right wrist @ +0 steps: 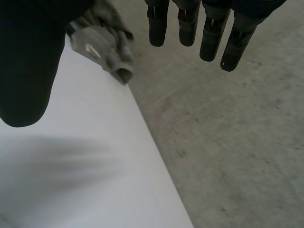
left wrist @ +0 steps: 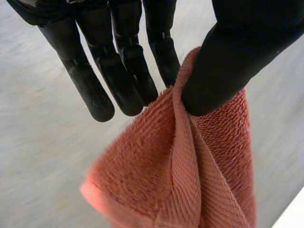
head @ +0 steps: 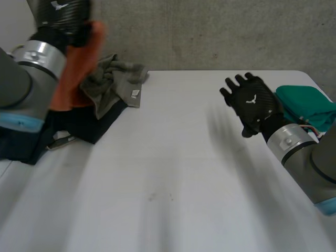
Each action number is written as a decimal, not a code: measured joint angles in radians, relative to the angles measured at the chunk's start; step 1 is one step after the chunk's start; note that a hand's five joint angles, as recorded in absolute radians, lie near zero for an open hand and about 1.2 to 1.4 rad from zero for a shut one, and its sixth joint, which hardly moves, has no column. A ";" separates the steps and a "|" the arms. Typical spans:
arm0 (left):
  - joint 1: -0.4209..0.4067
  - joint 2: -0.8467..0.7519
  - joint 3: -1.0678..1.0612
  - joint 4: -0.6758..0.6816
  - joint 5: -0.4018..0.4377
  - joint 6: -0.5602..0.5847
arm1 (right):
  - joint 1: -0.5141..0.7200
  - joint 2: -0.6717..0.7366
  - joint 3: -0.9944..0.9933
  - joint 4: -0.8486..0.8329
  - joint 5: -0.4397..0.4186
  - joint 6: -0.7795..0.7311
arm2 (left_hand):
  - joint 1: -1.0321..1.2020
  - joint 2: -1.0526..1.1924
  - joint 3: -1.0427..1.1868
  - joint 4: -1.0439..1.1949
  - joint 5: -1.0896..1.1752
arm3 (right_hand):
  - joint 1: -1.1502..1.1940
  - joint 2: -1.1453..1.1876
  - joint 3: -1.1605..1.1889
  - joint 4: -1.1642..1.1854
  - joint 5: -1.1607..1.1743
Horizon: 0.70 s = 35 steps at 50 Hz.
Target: Fold the laundry.
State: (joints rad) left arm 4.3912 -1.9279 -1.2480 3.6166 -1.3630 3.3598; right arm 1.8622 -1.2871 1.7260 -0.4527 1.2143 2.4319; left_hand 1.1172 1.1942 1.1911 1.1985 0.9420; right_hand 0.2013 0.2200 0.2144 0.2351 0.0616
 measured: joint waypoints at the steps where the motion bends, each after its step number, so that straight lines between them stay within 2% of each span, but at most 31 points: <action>1: 0.000 0.000 0.000 0.000 0.000 0.000 | 0.000 0.000 0.000 0.000 0.000 0.000 | 0.000 0.000 0.000 0.000 0.000 | 0.000 0.000 0.000 0.000 0.000; 4: -0.135 0.066 -0.085 0.000 0.038 -0.171 | -0.008 -0.014 -0.016 0.000 0.045 0.007 | 0.000 0.000 0.000 0.000 0.000 | 0.000 0.000 0.000 0.000 0.000; 6: -0.201 0.070 -0.116 0.000 0.061 -0.229 | -0.009 -0.017 -0.026 0.000 0.072 0.011 | 0.000 0.000 0.000 0.000 0.000 | 0.000 0.000 0.000 0.000 0.000; 8: -0.215 0.067 -0.121 -0.001 0.066 -0.239 | -0.010 -0.018 -0.027 0.000 0.075 0.011 | 0.000 0.000 0.000 0.000 0.000 | 0.000 0.000 0.000 0.000 0.000; 9: -0.273 0.041 -0.136 -0.010 0.088 -0.266 | -0.016 -0.019 -0.037 0.001 0.104 0.014 | -0.120 -0.124 -0.124 -0.125 -0.122 | 0.000 0.000 0.000 0.000 0.000; 10: -0.299 0.023 -0.140 -0.016 0.097 -0.273 | -0.021 -0.020 -0.043 0.001 0.117 0.015 | -0.481 -0.420 -0.416 -0.420 -0.413 | 0.000 0.000 0.000 0.000 0.000; 12: -0.309 0.015 -0.141 -0.020 0.100 -0.274 | -0.022 -0.020 -0.044 0.001 0.121 0.015 | -0.481 -0.420 -0.416 -0.420 -0.413 | 0.000 0.000 0.000 0.000 0.000; 13: -0.348 -0.023 -0.140 -0.039 0.110 -0.273 | -0.035 -0.019 -0.054 0.002 0.143 0.020 | -0.481 -0.420 -0.416 -0.420 -0.413 | 0.000 0.000 0.000 0.000 0.000; 14: -0.352 -0.028 -0.139 -0.042 0.111 -0.273 | -0.037 -0.019 -0.055 0.003 0.145 0.021 | -0.916 -0.909 -0.899 -0.906 -0.845 | 0.000 0.000 0.000 0.000 0.000; 15: -0.364 -0.045 -0.135 -0.053 0.113 -0.268 | -0.042 -0.019 -0.060 0.006 0.150 0.027 | -0.916 -0.909 -0.899 -0.906 -0.845 | 0.000 0.000 0.000 0.000 0.000; 16: -0.364 -0.045 -0.135 -0.053 0.113 -0.268 | -0.042 -0.019 -0.060 0.006 0.150 0.027 | -0.916 -0.909 -0.899 -0.906 -0.845 | 0.000 0.000 0.000 0.000 0.000; 17: -0.366 -0.056 -0.131 -0.063 0.112 -0.263 | -0.050 -0.018 -0.068 0.017 0.152 0.042 | -0.928 -0.990 -0.980 -0.996 -0.895 | 0.000 0.000 0.000 0.000 0.000; 19: -0.354 -0.057 -0.127 -0.071 0.109 -0.257 | -0.056 -0.018 -0.078 0.039 0.151 0.062 | -0.928 -0.991 -0.980 -0.996 -0.895 | 0.000 0.000 0.000 0.000 0.000; 27: -0.225 -0.010 -0.150 -0.143 0.072 -0.226 | -0.067 -0.017 -0.141 0.241 0.117 0.160 | -0.925 -0.990 -0.980 -0.996 -0.895 | 0.000 0.000 0.000 0.000 0.000; 30: -0.157 0.015 -0.180 -0.229 0.039 -0.172 | -0.065 -0.016 -0.175 0.385 0.089 0.189 | -0.925 -0.990 -0.980 -0.996 -0.895 | 0.000 0.000 0.000 0.000 0.000; 33: -0.123 0.023 -0.201 -0.282 0.016 -0.126 | -0.061 -0.015 -0.191 0.465 0.078 0.197 | -0.925 -0.990 -0.980 -0.996 -0.895 | 0.000 0.000 0.000 0.000 0.000; 35: -0.082 0.031 -0.237 -0.343 -0.023 -0.053 | -0.058 -0.012 -0.204 0.562 0.067 0.200 | -0.925 -0.990 -0.980 -0.996 -0.895 | 0.000 0.000 0.000 0.000 0.000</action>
State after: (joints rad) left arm 4.3094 -1.8973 -1.4847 3.2735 -1.3859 3.3072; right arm 1.8043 -1.2990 1.5221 0.1093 1.2814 2.6321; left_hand 0.1922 0.2039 0.2108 0.2025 0.0467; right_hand 0.2013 0.2201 0.2144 0.2351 0.0616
